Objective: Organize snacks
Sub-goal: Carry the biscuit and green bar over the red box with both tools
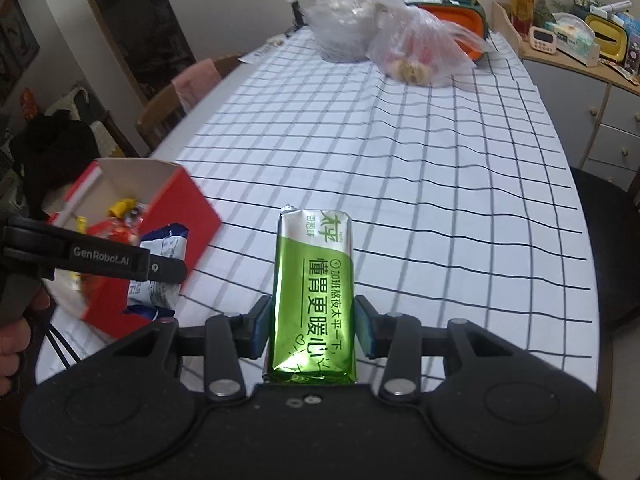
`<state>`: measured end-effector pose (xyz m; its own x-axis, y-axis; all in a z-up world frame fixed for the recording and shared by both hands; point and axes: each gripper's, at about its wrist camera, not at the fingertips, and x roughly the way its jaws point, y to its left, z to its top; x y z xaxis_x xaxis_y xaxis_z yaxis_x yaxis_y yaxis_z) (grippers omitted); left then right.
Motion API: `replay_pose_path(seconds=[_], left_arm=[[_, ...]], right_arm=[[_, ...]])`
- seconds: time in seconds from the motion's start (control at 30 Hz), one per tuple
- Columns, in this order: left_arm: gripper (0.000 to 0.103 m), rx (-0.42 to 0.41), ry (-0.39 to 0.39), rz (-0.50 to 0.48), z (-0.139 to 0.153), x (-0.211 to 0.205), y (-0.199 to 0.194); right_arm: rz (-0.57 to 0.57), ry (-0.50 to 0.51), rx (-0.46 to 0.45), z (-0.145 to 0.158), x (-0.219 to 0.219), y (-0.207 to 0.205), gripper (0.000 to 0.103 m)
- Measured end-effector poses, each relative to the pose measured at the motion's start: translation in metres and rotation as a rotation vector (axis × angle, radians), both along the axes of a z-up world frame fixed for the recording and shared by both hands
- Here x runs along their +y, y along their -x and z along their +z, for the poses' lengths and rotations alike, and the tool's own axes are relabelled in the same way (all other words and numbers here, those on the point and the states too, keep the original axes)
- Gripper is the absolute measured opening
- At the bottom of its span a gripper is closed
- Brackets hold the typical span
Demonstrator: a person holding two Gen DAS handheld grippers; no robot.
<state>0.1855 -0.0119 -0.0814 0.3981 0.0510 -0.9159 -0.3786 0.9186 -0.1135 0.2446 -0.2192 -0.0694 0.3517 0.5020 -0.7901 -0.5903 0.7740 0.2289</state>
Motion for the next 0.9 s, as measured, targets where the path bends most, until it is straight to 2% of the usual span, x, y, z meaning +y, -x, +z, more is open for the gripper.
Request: replay_pose_path(seconds=[0.4, 0.63, 0.9], left_arm=[[0.047, -0.098, -0.014, -0.063, 0.048, 0.046, 0.065], [0.047, -0.115, -0.024, -0.036, 0.055, 0.102, 0.083], [0.047, -0.115, -0.053, -0.016, 0.056, 0.159, 0.096]], right_arm=[[0.045, -0.037, -0.015, 0.028, 0.063, 0.048, 0.041], [0.071, -0.043, -0.034, 0.035, 0.115, 0.067, 0.041], [0.085, -0.020, -0.028, 0.027, 0.175, 0.076, 0.041]])
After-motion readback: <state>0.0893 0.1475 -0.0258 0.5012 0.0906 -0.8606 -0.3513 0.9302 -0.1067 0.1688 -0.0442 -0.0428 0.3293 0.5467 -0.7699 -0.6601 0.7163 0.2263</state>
